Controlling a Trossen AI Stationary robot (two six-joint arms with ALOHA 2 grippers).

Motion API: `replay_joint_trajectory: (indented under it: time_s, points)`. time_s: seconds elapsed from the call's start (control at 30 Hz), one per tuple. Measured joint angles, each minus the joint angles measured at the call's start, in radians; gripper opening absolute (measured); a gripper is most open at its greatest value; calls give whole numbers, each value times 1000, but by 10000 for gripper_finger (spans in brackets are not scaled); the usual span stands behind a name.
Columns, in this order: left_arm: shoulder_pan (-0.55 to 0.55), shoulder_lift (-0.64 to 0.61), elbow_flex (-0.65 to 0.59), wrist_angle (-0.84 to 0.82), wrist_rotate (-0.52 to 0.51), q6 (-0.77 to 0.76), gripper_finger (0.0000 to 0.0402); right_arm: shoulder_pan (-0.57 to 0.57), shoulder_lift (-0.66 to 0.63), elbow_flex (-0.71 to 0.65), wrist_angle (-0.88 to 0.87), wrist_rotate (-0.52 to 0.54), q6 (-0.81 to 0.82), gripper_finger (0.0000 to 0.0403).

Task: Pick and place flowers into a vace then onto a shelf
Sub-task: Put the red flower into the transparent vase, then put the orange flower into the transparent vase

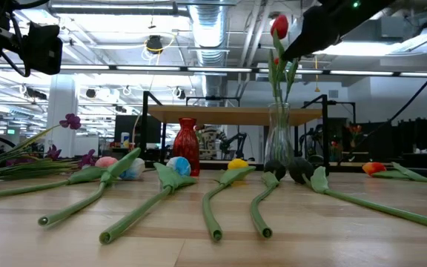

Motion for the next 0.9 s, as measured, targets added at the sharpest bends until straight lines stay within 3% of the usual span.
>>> replay_joint_trajectory:
  time_s: [0.37,0.9]
  points:
    - [0,0,0,0,0,0,302,43,0,26,-210,-4,153,123]
    - [0,0,0,0,0,0,302,122,0,26,-588,-30,601,120]
